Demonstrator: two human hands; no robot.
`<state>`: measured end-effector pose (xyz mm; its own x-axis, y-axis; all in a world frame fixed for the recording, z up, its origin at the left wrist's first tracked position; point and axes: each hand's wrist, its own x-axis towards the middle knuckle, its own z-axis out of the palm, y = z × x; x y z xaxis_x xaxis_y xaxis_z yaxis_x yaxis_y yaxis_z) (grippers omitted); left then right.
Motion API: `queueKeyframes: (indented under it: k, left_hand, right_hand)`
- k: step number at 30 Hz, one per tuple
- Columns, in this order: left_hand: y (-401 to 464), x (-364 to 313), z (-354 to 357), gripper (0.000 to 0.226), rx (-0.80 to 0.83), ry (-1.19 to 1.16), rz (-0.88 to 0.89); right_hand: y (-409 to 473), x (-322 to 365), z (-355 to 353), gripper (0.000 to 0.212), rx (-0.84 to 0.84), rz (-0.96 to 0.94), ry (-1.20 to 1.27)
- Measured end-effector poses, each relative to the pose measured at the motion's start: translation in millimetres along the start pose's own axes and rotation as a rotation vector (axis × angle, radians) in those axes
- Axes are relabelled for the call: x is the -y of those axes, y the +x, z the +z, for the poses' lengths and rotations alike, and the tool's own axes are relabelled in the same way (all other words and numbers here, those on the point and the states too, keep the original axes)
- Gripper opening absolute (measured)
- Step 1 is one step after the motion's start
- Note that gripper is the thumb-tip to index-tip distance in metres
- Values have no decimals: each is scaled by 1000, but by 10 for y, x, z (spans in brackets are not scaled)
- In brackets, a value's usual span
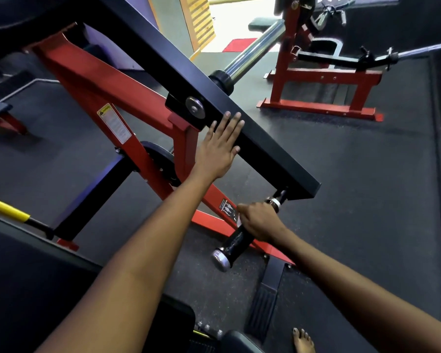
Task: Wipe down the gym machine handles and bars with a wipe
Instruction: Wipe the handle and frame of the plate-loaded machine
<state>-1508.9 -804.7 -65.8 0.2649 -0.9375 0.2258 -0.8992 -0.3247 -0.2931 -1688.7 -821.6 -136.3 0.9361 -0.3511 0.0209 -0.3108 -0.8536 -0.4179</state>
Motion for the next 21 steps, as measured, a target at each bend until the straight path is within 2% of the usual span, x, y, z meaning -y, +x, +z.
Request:
queueKeyframes:
  k: [2, 5, 7, 10, 13, 15, 16, 18, 20, 21]
  left_hand:
    - [-4, -3, 10, 60, -8, -41, -4]
    - [-7, -2, 13, 60, -6, -41, -5]
    - [-10, -3, 10, 60, -2, -41, -5]
    - [-9, 11, 8, 59, 14, -29, 0]
    - [-3, 25, 0, 60, 26, -41, -6]
    - [-4, 20, -14, 60, 36, -64, -8]
    - [-4, 10, -17, 60, 42, -73, -7]
    - [-8, -12, -17, 60, 48, -80, -9]
    - [-14, -30, -28, 61, 53, -97, -21]
    - [-18, -37, -34, 61, 53, -104, -29]
  right_hand:
    - [-42, 87, 8, 35, 2, -61, 11]
    - [-169, 410, 74, 22, 114, -250, 5]
    - [-288, 646, 120, 21, 87, -320, 106]
    - [-510, 708, 117, 25, -14, -327, 442]
    - [-804, 600, 118, 25, 54, -273, 878]
    - [-925, 449, 24, 25, 112, -152, 1153]
    - [-906, 337, -42, 24, 56, -62, 1265]
    - [-708, 33, -158, 23, -222, 124, 1336]
    - [-451, -262, -205, 23, -456, 234, 1073]
    - [-353, -350, -196, 23, -485, 252, 916]
